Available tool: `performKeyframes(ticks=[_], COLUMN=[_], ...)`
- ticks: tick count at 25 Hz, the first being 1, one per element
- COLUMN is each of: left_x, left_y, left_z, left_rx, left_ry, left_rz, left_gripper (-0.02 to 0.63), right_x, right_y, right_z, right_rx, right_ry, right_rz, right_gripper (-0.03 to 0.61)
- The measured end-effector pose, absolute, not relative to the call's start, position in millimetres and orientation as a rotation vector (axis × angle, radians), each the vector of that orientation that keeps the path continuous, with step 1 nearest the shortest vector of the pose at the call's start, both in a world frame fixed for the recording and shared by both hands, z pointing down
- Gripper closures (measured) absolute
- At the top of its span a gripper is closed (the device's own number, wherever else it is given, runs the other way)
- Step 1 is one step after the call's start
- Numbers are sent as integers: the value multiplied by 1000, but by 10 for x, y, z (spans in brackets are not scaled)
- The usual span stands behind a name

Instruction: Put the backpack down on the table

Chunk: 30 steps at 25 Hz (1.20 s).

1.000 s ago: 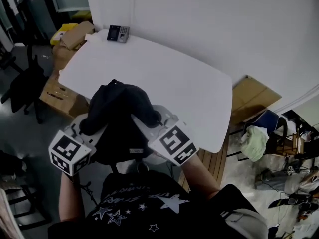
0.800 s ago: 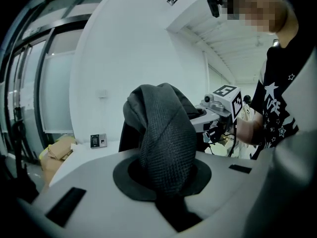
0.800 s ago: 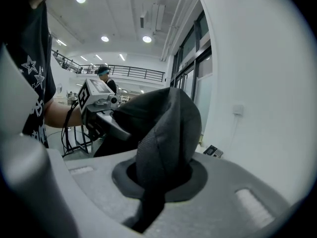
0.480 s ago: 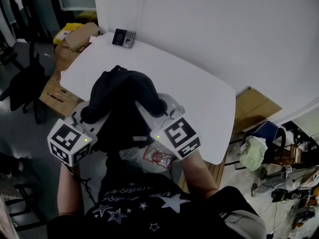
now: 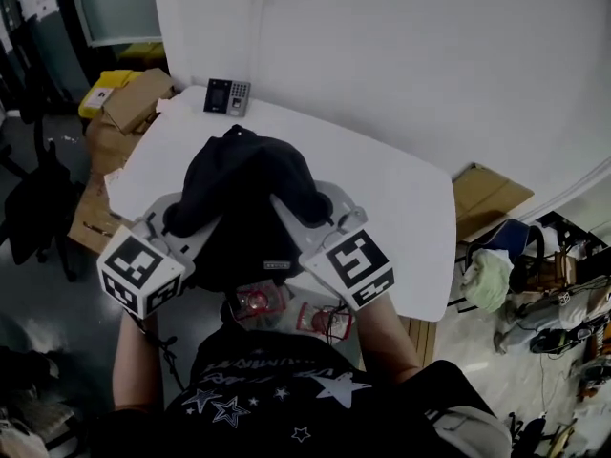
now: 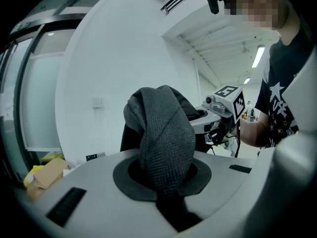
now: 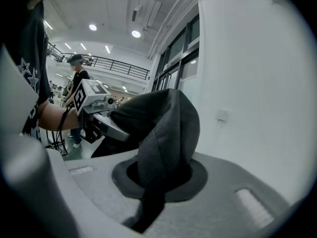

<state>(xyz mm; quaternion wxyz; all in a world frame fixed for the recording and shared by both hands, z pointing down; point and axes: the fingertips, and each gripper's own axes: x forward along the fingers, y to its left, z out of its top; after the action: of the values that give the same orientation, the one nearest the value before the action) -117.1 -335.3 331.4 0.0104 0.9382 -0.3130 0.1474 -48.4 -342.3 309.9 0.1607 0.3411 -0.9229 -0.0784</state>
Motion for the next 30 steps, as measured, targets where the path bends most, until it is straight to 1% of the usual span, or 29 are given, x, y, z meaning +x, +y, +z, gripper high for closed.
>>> performKeyframes(ticks=[15,22,30], left_x=[-1635,-1692,-1676], left_y=[-4581,-5093,-5558], left_z=[3438,3574,3665], left_rx=[2983,2978,3029], left_ry=[-792,-743,-735], left_rz=[442,424,388], left_gripper=[561,561,561], right_x=[-954,-1013,-1010], right_y=[-4562,-5054,-5487], right_z=[3208,3340,3419], right_rx=[1140,1188,1220], right_ry=[-2505,-2462,-2408], right_rz=[-154,-143,-204], right_gripper=[548,548,548])
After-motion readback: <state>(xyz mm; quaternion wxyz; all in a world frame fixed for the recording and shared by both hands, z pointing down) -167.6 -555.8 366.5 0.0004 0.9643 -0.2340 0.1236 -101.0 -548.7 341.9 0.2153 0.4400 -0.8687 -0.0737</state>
